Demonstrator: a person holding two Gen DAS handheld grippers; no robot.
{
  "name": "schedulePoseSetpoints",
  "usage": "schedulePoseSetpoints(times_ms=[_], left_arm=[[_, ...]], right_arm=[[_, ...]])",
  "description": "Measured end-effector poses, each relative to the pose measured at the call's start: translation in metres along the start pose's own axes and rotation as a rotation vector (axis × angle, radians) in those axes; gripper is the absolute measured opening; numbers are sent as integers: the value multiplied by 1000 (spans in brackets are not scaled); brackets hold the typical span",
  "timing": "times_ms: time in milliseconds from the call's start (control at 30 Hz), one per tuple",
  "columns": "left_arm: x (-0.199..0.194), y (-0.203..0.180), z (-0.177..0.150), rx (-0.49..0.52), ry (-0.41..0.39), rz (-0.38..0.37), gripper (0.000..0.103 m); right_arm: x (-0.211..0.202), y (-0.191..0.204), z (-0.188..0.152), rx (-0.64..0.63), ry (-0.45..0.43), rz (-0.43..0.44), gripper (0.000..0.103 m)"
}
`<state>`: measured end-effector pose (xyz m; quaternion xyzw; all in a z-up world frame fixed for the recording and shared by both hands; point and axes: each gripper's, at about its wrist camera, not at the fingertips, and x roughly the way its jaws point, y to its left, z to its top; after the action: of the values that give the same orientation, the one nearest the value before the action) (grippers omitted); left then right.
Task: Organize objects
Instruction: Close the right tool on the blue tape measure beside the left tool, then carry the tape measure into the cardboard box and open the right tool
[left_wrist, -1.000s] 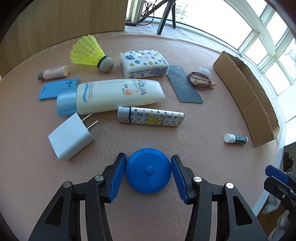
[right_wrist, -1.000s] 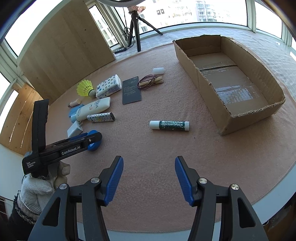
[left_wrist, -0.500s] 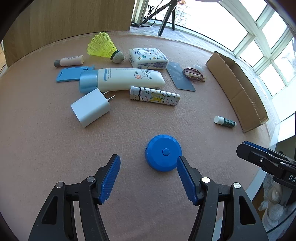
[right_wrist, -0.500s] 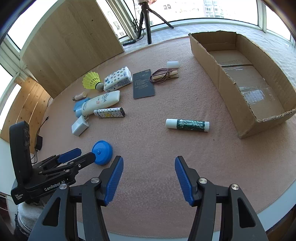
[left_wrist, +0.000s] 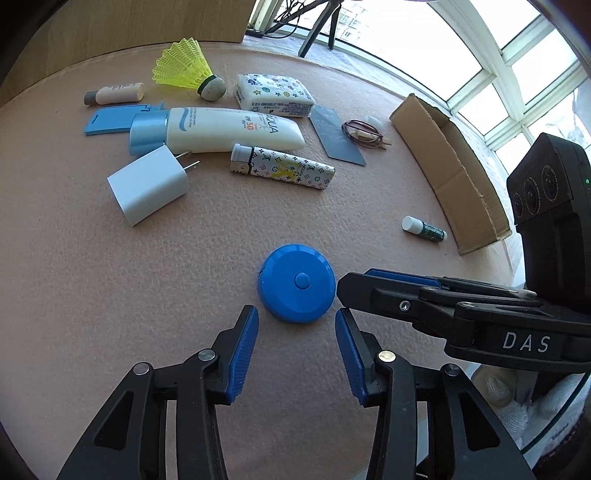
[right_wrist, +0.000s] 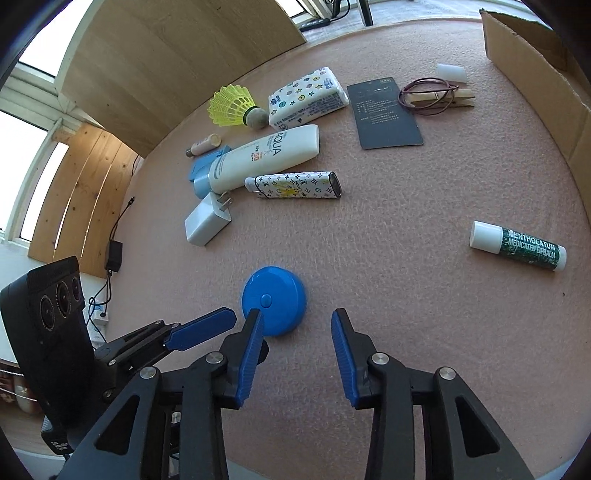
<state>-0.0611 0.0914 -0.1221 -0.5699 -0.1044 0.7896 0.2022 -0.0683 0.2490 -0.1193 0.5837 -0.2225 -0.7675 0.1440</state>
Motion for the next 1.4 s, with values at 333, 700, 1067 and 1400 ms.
schedulePoseSetpoints(times_ms=[333, 700, 1067, 1400], left_arm=[[3, 9, 1, -22, -12, -1, 39], [-1, -5, 1, 13, -23, 7, 35], [-9, -85, 27, 131, -87, -27, 34], [10, -184, 64, 293, -126, -104, 35]], right_arm=[[20, -1, 11, 5, 56, 17, 17], [16, -3, 12, -11, 67, 25, 16], [-51, -29, 9, 40, -87, 31, 16], [-135, -85, 15, 103, -248, -15, 16]])
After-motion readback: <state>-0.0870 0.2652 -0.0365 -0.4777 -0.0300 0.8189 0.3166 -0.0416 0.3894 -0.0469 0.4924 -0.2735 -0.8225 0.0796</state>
